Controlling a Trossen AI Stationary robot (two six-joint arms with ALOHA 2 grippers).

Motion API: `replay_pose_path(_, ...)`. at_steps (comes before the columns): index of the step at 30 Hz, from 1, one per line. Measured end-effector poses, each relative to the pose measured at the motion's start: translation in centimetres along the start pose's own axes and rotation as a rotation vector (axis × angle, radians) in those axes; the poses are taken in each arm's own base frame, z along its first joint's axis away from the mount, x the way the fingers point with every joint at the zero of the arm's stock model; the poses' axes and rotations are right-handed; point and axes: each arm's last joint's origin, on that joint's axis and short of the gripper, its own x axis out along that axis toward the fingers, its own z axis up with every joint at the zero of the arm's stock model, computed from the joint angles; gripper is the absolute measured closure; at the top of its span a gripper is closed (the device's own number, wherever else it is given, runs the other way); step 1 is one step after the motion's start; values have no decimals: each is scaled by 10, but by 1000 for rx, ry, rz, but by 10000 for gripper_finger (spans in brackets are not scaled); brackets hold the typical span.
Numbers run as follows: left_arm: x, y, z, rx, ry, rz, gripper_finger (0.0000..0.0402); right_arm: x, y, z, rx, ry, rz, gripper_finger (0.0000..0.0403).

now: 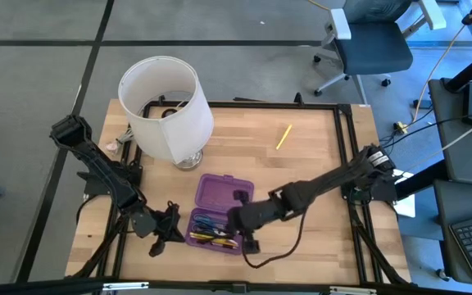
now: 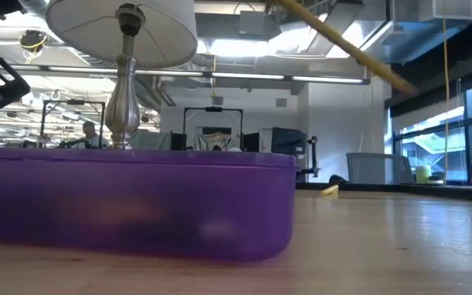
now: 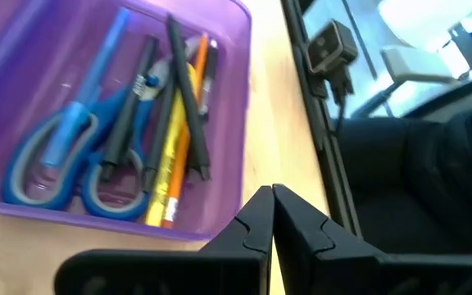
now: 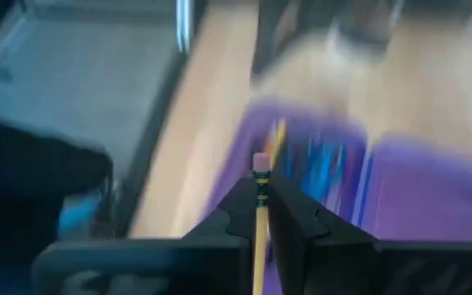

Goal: Pick & place school supplies into a supply box
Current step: Put the yellow pencil into the purple supply box

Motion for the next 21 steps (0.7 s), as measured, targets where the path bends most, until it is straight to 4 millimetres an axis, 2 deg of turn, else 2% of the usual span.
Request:
replay_pose_path(4, 0, -1, -1, 30, 23, -21, 398, -11, -8, 34, -21, -223, 25, 376)
replay_pose_path(8, 0, -1, -2, 74, 40, -38, 398, -6, -20, 48, 1, -357, 57, 377)
replay_pose_path(14, 0, -2, -2, 109, 53, -54, 398, 35, -37, 34, 68, -287, 73, 376)
replay_pose_path(21, 0, -2, -2, 141, 51, -54, 398, 70, -45, 16, 71, -201, 78, 376)
